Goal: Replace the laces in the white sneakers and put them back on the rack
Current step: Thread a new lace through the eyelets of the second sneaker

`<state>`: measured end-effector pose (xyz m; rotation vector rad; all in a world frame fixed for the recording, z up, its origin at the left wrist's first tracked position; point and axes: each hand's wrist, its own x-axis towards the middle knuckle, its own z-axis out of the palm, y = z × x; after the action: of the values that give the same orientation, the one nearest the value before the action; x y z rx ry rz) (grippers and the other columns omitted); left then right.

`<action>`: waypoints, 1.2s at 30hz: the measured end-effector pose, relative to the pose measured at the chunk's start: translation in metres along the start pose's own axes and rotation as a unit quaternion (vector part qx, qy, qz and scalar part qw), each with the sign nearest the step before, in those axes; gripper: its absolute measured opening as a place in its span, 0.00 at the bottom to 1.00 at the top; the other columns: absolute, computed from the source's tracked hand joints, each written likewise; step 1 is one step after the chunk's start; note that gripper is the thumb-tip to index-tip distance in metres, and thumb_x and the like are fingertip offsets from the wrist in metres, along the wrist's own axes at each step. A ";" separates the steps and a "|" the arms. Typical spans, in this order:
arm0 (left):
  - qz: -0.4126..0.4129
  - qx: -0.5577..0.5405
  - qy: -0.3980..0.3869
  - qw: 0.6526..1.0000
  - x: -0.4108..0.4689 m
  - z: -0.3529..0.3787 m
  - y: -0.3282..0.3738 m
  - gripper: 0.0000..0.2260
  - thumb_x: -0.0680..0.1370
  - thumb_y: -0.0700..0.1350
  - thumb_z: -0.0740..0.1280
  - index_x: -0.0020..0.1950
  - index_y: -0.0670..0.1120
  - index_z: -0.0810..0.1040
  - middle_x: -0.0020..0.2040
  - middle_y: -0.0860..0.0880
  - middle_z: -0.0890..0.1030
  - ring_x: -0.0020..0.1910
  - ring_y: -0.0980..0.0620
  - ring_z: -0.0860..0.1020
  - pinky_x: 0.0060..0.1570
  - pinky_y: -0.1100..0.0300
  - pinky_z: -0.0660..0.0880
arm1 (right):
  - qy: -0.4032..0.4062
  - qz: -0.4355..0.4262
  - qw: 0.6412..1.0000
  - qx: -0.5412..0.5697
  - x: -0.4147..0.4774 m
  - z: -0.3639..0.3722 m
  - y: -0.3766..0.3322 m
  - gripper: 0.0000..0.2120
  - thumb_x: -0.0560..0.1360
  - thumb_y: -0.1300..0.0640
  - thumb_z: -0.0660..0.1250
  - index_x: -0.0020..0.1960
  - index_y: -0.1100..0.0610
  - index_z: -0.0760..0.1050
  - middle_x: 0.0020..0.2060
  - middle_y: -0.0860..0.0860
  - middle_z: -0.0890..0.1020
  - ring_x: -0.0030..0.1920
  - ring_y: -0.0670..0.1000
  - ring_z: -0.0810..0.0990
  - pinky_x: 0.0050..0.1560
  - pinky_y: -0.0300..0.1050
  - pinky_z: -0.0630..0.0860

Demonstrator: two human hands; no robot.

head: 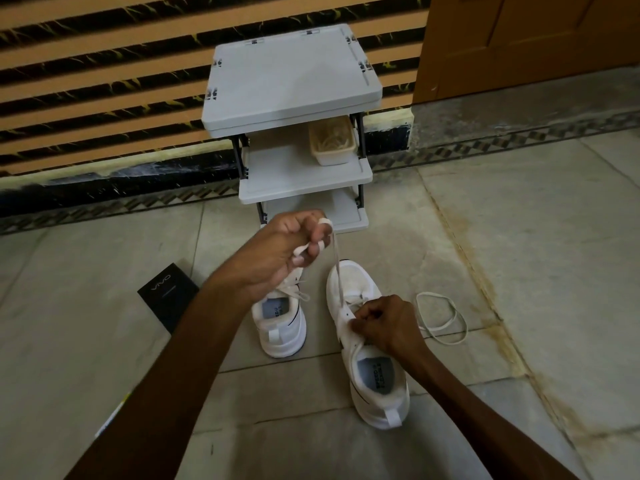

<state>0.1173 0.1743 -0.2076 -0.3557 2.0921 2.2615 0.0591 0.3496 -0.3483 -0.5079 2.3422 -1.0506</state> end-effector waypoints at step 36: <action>-0.046 0.667 0.087 0.739 -0.015 0.017 -0.051 0.03 0.79 0.45 0.66 0.52 0.49 0.76 0.45 0.56 0.81 0.45 0.56 0.79 0.41 0.68 0.68 | 0.031 -0.083 0.989 -0.115 -0.001 -0.016 -0.001 0.12 0.73 0.57 0.70 0.55 0.49 0.81 0.46 0.49 0.80 0.43 0.48 0.79 0.39 0.34 0.69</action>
<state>0.1394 0.1972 -0.2531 -0.4992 2.9574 0.2356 0.0507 0.3586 -0.3382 -0.7776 2.5265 -0.8824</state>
